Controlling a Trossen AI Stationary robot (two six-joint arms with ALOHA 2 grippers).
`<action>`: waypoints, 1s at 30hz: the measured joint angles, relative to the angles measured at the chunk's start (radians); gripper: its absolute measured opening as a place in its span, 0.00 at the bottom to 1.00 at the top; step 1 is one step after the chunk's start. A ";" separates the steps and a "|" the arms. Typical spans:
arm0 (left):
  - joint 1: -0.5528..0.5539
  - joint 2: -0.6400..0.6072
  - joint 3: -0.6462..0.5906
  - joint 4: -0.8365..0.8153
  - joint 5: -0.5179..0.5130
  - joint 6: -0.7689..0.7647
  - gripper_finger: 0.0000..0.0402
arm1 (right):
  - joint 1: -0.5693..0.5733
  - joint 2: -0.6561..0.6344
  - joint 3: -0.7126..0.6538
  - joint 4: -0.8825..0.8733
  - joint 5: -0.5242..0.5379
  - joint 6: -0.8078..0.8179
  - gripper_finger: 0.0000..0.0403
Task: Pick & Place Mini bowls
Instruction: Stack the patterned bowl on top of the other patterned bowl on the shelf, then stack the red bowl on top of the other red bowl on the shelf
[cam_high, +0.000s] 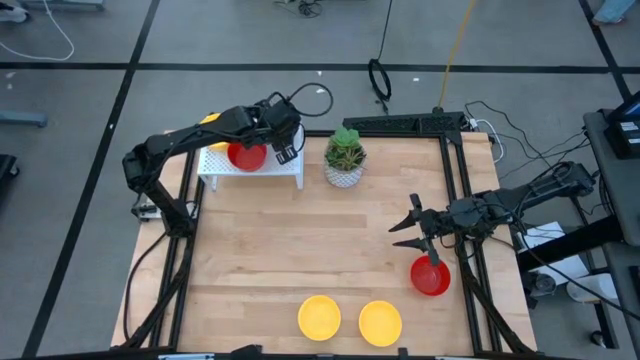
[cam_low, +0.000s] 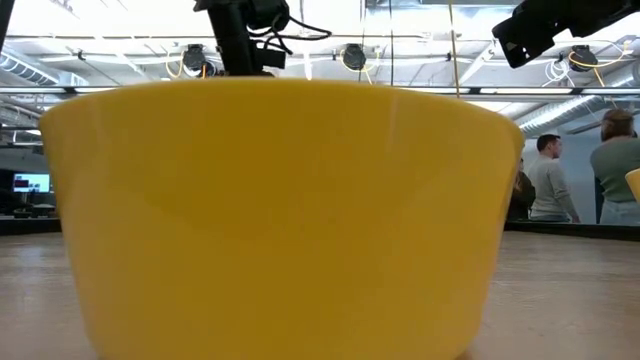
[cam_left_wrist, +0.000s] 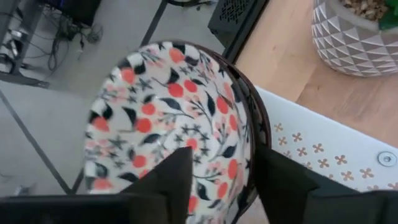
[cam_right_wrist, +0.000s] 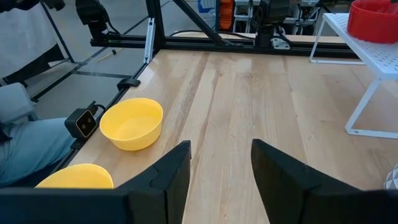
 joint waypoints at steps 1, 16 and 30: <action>-0.004 0.000 0.005 -0.003 -0.008 0.000 0.45 | 0.000 0.000 0.000 0.001 0.000 0.000 0.39; -0.104 -0.025 0.166 -0.015 -0.044 -0.023 0.60 | 0.000 0.000 0.000 0.025 0.004 0.006 0.38; -0.290 -0.025 0.168 -0.018 -0.013 -0.131 0.60 | 0.000 0.238 0.191 -0.481 0.038 0.296 0.39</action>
